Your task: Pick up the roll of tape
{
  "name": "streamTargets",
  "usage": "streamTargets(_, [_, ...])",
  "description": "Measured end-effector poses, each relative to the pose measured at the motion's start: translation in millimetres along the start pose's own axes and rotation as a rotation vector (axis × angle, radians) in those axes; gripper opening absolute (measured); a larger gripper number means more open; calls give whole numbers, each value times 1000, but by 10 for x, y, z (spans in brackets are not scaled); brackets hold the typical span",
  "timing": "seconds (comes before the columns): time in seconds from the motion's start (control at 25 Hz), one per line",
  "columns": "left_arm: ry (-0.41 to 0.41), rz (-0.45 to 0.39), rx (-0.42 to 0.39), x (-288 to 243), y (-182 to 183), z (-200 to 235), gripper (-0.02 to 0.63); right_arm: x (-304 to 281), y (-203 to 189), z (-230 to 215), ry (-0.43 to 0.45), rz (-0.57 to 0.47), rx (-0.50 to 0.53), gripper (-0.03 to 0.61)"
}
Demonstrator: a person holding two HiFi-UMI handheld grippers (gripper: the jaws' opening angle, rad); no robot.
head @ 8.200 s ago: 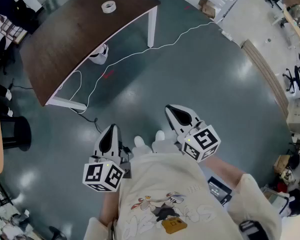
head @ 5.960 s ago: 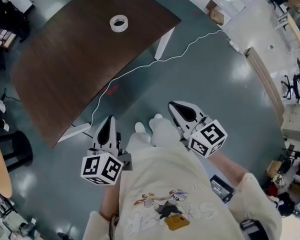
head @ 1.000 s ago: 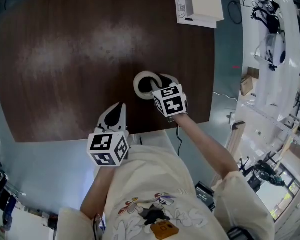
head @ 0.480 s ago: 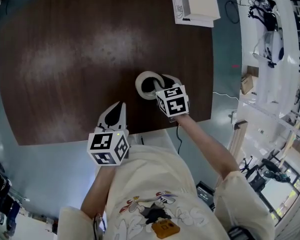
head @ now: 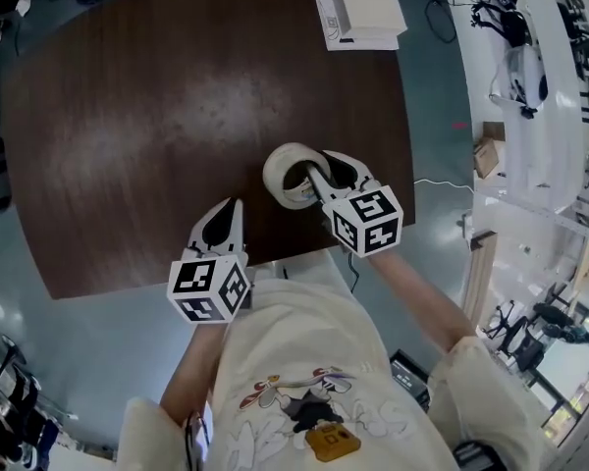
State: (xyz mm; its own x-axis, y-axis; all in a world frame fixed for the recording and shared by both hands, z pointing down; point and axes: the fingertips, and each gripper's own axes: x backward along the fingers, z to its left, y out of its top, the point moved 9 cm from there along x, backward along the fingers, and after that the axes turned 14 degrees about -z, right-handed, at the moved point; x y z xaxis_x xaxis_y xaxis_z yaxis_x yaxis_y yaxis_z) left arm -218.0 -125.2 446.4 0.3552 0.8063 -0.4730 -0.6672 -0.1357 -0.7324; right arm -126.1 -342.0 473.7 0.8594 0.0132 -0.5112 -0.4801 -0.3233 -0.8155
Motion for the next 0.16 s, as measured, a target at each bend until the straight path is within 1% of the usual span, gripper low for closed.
streamTargets(0.16, [-19, -39, -8, 177, 132, -176, 6, 406, 299, 167, 67, -68, -40, 95])
